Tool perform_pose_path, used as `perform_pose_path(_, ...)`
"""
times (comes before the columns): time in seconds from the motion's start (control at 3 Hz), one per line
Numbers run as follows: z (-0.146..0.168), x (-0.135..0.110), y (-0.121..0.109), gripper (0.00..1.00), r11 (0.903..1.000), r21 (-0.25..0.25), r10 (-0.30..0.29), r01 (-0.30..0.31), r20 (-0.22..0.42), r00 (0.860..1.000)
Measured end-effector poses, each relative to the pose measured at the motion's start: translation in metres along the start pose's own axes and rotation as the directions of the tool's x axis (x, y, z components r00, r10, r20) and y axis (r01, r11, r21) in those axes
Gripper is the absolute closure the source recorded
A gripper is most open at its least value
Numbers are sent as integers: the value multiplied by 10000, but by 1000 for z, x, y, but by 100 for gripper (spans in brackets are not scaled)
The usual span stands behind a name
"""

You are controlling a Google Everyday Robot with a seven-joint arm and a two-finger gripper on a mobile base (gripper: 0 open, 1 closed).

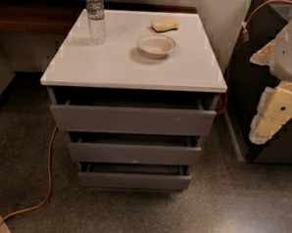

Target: Open bottom drawer

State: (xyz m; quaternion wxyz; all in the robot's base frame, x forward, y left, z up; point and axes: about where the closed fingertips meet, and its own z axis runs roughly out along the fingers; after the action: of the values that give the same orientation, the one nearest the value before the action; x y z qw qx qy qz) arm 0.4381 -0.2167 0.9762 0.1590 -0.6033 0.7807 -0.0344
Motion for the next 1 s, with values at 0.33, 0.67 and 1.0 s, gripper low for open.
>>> perform_pose_path(0.33,1,0,0,0,10000,-4,-1,1,28,10000)
perform_pose_path(0.67,13,5,4,0,10000,-82,-14,16,265,9996)
perform_pose_path(1.0,43,10,10,0,9990,-441,92,-70,502,9987)
